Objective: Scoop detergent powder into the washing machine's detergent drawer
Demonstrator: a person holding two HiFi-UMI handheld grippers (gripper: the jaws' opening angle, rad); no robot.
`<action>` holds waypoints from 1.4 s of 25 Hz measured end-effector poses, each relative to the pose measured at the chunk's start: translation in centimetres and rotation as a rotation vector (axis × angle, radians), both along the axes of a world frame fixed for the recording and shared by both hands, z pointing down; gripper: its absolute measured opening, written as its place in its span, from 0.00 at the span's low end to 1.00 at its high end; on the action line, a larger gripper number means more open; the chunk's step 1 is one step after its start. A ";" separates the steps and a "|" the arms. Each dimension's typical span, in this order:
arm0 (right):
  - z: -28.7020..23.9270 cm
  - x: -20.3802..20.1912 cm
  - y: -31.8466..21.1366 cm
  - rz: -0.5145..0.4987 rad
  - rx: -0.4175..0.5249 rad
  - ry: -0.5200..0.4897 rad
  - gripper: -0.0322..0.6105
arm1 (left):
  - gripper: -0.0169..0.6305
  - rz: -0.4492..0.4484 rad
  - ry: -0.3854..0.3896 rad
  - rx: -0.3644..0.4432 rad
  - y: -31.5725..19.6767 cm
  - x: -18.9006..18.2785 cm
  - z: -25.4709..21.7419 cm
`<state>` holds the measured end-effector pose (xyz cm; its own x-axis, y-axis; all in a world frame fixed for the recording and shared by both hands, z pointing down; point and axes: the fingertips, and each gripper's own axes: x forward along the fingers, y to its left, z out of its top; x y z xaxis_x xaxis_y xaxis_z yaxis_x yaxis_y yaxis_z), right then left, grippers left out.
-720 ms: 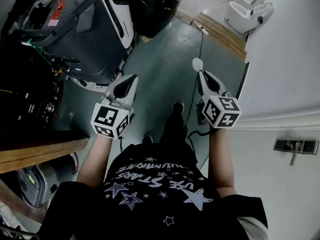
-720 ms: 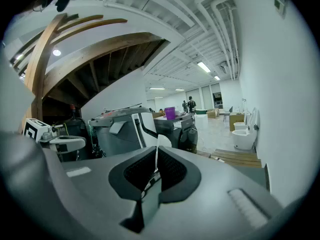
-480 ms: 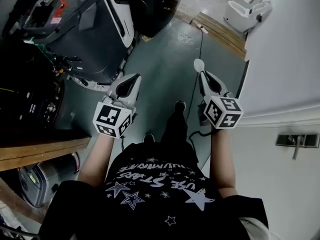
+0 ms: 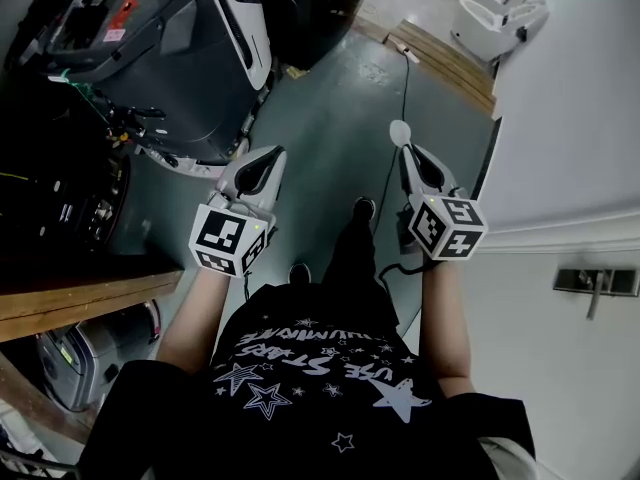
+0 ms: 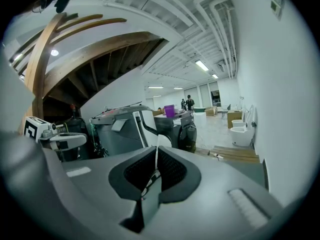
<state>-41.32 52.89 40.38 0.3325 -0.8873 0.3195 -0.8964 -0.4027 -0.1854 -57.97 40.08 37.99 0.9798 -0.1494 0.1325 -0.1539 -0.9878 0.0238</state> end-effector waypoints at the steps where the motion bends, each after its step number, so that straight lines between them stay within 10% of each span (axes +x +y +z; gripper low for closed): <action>1: 0.0 0.2 -0.1 -0.001 -0.003 0.000 0.10 | 0.04 0.000 0.001 -0.001 -0.1 0.2 0.0; 11: 0.3 6.3 -3.3 -0.010 0.001 -0.022 0.11 | 0.04 -0.007 0.019 0.060 -2.2 6.3 -0.6; 24: -0.4 25.3 -12.4 -0.121 0.031 -0.061 0.11 | 0.10 -0.079 0.027 0.101 -8.3 25.1 -2.9; 35: -0.9 36.0 -16.7 -0.202 0.045 -0.060 0.11 | 0.08 -0.181 0.138 -0.002 -12.3 34.6 -4.9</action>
<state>-5.29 36.22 39.44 0.1278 -0.9478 0.2922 -0.9450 -0.2058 -0.2543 -23.33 27.79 33.08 0.9458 -0.3247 -0.0005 -0.3241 -0.9442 0.0592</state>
